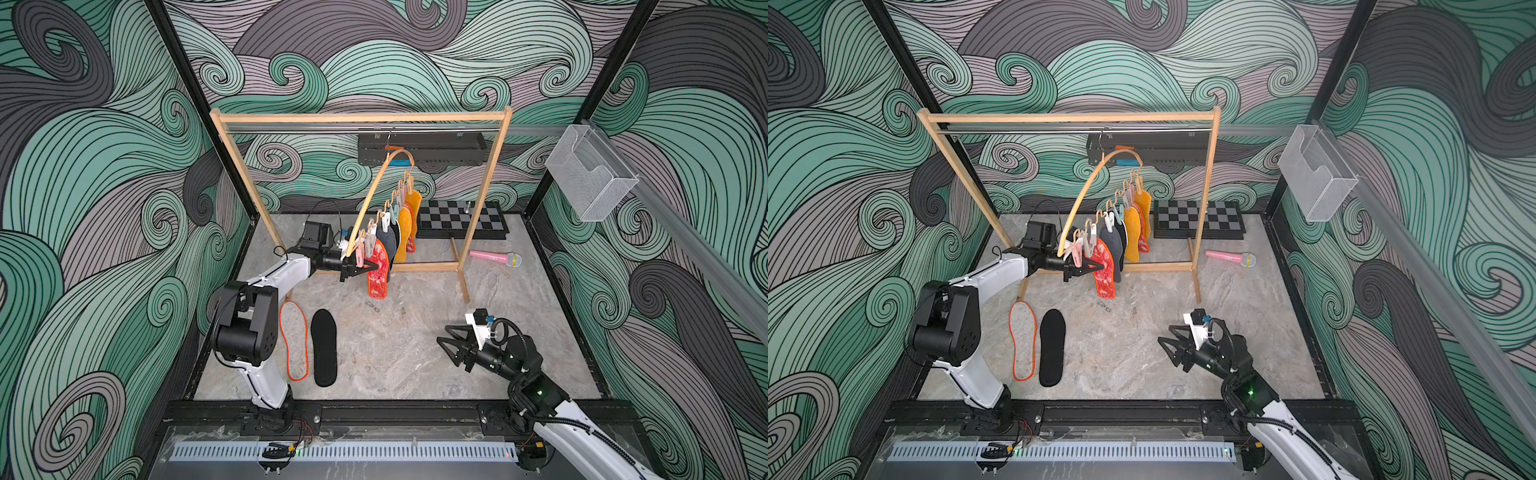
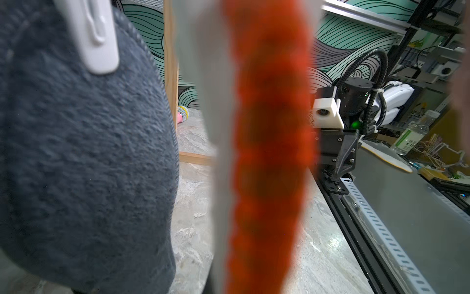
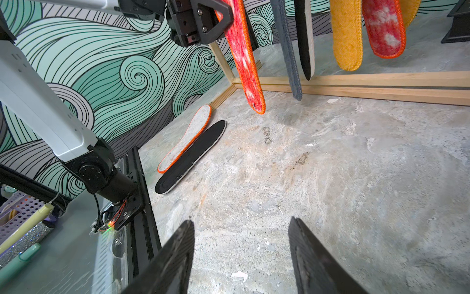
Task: Take the shoe insoles off the hanger
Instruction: Remove the insole from the hanger, then open the clamp at the hanger.
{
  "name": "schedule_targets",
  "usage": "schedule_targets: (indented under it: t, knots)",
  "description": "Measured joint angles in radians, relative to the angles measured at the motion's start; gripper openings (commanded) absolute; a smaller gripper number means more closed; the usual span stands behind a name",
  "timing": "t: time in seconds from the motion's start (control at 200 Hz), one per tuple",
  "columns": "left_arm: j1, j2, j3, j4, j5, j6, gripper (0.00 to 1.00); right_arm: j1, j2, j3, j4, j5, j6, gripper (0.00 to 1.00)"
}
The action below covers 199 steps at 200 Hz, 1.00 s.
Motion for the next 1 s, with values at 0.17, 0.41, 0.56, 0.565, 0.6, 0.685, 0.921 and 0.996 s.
schedule_targets:
  t: [0.17,0.41,0.56,0.565,0.6,0.685,0.921,0.996]
  knots:
    - [0.000,0.003,0.020,-0.054,0.010,0.024,0.00,0.011,0.179,0.095,0.032,0.014,-0.039,0.65]
    - [0.000,0.017,0.085,-0.193,0.032,0.124,0.00,0.011,0.657,0.555,0.115,-0.103,-0.129,0.64]
    - [0.000,0.034,0.099,-0.247,0.040,0.163,0.00,0.010,0.880,0.795,0.129,-0.173,-0.180,0.64]
    - [0.000,0.034,0.099,-0.248,0.040,0.164,0.00,0.010,0.885,0.801,0.128,-0.175,-0.182,0.64]
    - [0.000,0.037,0.099,-0.258,0.042,0.168,0.00,0.009,0.930,0.850,0.126,-0.193,-0.194,0.64]
    - [0.000,0.041,0.099,-0.275,0.043,0.177,0.00,0.000,1.032,0.956,0.125,-0.238,-0.217,0.64]
    - [0.000,0.045,0.113,-0.310,0.046,0.199,0.00,-0.048,1.254,1.165,0.106,-0.396,-0.239,0.58]
    - [0.000,0.045,0.114,-0.317,0.047,0.206,0.00,-0.055,1.308,1.220,0.095,-0.446,-0.243,0.57]
